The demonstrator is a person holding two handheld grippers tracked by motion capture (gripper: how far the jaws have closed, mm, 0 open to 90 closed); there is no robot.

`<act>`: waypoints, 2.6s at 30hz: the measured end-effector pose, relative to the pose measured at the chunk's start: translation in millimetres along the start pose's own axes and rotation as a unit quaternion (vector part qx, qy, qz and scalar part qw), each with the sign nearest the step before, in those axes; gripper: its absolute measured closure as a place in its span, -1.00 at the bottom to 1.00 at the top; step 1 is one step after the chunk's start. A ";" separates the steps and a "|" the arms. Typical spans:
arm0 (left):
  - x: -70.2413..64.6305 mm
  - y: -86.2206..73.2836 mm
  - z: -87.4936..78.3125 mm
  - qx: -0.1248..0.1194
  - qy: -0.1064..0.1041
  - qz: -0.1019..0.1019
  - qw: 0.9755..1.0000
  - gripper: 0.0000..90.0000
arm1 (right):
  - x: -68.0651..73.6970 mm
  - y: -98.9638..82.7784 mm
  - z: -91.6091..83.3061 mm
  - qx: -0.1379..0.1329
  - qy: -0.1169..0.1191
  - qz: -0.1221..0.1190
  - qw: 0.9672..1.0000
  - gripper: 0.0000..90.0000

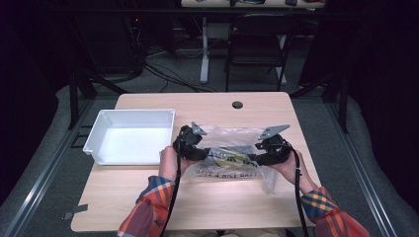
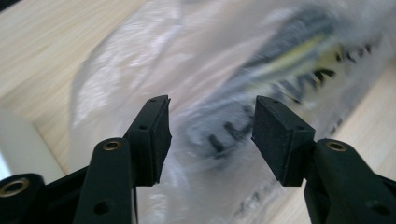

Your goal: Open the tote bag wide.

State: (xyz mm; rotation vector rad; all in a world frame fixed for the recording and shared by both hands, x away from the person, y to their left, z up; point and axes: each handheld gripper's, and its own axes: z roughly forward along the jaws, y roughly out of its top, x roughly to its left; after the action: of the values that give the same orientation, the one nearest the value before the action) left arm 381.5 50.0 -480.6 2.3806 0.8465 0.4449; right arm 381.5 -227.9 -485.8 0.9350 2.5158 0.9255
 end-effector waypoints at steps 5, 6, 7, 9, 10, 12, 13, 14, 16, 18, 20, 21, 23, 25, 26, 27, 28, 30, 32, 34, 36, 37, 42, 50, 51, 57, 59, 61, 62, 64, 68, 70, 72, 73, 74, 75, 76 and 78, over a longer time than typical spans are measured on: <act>-9.9 -5.1 18.9 0.032 -0.013 0.038 0.999 0.07 | -12.5 -0.7 14.1 0.016 -0.009 0.017 1.000 -0.06; -12.6 -7.0 26.5 0.040 -0.012 0.045 0.998 0.10 | -18.7 -2.0 21.9 0.021 -0.003 0.031 0.999 -0.09; -12.6 -7.0 26.5 0.040 -0.012 0.045 0.998 0.12 | -18.7 -2.0 21.9 0.021 -0.003 0.031 0.999 -0.09; -15.9 -9.4 32.7 0.044 -0.001 0.059 0.997 0.26 | -24.6 -4.1 29.8 0.026 0.011 0.054 0.998 0.02; -15.9 -9.4 32.7 0.044 -0.001 0.059 0.997 0.31 | -25.5 -4.7 32.0 0.027 0.011 0.056 0.998 0.09; -18.6 -11.2 32.7 0.037 0.015 0.074 0.996 0.47 | -27.1 -5.7 34.0 0.032 0.019 0.061 0.997 0.27; -18.7 -11.5 32.6 0.034 0.015 0.076 0.996 0.54 | -27.5 -6.0 34.4 0.032 0.018 0.063 0.997 0.37; -19.2 -12.3 32.3 0.030 0.015 0.079 0.996 0.62 | -27.9 -6.2 34.8 0.031 0.020 0.064 0.997 0.48; -20.2 -12.7 31.2 0.026 0.010 0.086 0.996 0.77 | -27.9 -6.5 35.6 0.027 0.029 0.068 0.997 0.67; -21.2 -12.9 30.2 0.025 0.006 0.089 0.996 0.95 | -27.0 -5.8 36.4 0.025 0.030 0.067 0.997 0.85; -21.5 -13.1 29.9 0.026 0.005 0.091 0.995 1.00 | -25.5 -4.7 37.0 0.024 0.022 0.065 0.997 1.00; -21.5 -13.7 29.7 0.028 -0.008 0.095 0.995 1.00 | -25.7 -3.8 37.0 0.026 0.018 0.061 0.998 1.00; -21.9 -15.2 28.8 0.035 -0.022 0.099 0.994 1.00 | -25.7 -2.8 37.6 0.023 0.010 0.065 0.998 1.00; -22.8 -17.8 27.8 0.046 -0.033 0.108 0.993 1.00 | -28.1 -1.8 39.3 0.020 0.002 0.068 0.997 1.00; -23.2 -20.1 27.7 0.052 -0.041 0.109 0.992 1.00 | -29.3 -1.4 40.5 0.018 -0.006 0.069 0.997 1.00; -23.2 -20.1 27.7 0.052 -0.041 0.109 0.992 1.00 | -29.3 -1.4 40.5 0.018 -0.006 0.069 0.997 1.00; -23.5 -24.7 27.7 0.062 -0.050 0.111 0.991 1.00 | -33.3 -0.2 44.1 0.012 -0.019 0.081 0.996 1.00; -23.4 -29.6 28.7 0.077 -0.061 0.108 0.989 1.00 | -37.7 1.0 49.0 0.012 -0.021 0.093 0.995 1.00; -23.3 -34.4 30.5 0.091 -0.063 0.103 0.988 1.00 | -40.2 1.7 54.7 0.019 -0.028 0.096 0.995 1.00; -22.4 -39.0 32.6 0.106 -0.065 0.104 0.987 1.00 | -40.6 1.2 63.5 0.036 -0.038 0.092 0.994 1.00; -20.6 -43.3 36.3 0.122 -0.067 0.100 0.985 1.00 | -42.4 0.2 66.6 0.039 -0.038 0.094 0.994 1.00; -19.6 -44.9 37.5 0.124 -0.069 0.097 0.985 1.00 | -43.1 0.5 66.3 0.042 -0.038 0.097 0.994 1.00; -15.1 -49.5 43.7 0.142 -0.070 0.084 0.984 1.00 | -44.9 -2.7 70.7 0.063 -0.064 0.085 0.992 1.00; -11.5 -38.7 22.0 0.117 -0.070 0.069 0.988 0.54 | -47.6 -9.2 62.2 0.044 -0.038 0.097 0.994 0.75; -11.0 -35.9 16.0 0.107 -0.068 0.063 0.990 0.46 | -47.1 -9.2 58.1 0.037 -0.035 0.097 0.994 0.68; -7.0 -25.3 -9.7 0.052 -0.017 0.030 0.998 0.30 | -39.0 -7.4 34.9 0.015 -0.040 0.078 0.996 0.50; -6.2 -25.8 -9.7 0.049 0.001 0.022 0.999 0.29 | -37.3 -7.8 32.4 0.016 -0.044 0.072 0.996 0.49; -2.3 -28.5 -3.7 0.057 0.044 0.010 0.997 0.36 | -33.3 -11.0 27.9 0.029 -0.049 0.063 0.996 0.49; 0.3 -30.0 -0.6 0.055 0.060 0.004 0.997 0.42 | -32.4 -12.4 28.1 0.030 -0.050 0.064 0.996 0.49; 4.0 -32.0 5.2 0.054 0.087 -0.003 0.995 0.54 | -32.5 -16.9 30.1 0.039 -0.054 0.063 0.996 0.50; 8.6 -33.6 20.0 0.068 0.114 0.005 0.991 0.75 | -36.4 -22.4 40.1 0.055 -0.053 0.064 0.995 0.59; 10.3 -33.1 27.2 0.070 0.128 0.002 0.989 0.83 | -36.9 -23.5 45.4 0.053 -0.062 0.067 0.994 0.64; 12.9 -31.9 34.6 0.075 0.141 -0.005 0.987 0.90 | -37.9 -23.7 49.7 0.054 -0.068 0.071 0.994 0.68; 14.7 -31.5 38.1 0.078 0.145 -0.008 0.986 0.92 | -38.9 -23.8 51.3 0.056 -0.070 0.069 0.994 0.69; 17.0 -31.4 41.6 0.085 0.147 -0.010 0.985 0.94 | -39.1 -24.0 53.4 0.057 -0.073 0.072 0.993 0.70; 18.9 -31.9 45.5 0.089 0.147 -0.014 0.985 0.96 | -39.4 -24.0 54.7 0.062 -0.077 0.072 0.993 0.72; 20.5 -32.5 49.1 0.096 0.149 -0.017 0.984 0.97 | -39.8 -24.3 56.4 0.064 -0.077 0.073 0.992 0.74; 23.3 -34.0 55.8 0.106 0.146 -0.023 0.983 0.97 | -40.2 -25.1 58.6 0.065 -0.083 0.075 0.992 0.75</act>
State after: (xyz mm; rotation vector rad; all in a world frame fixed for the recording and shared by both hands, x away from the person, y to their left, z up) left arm 409.5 64.7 -542.3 2.5193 1.1267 0.7305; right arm 427.3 -241.9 -544.0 1.2038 2.4138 0.6990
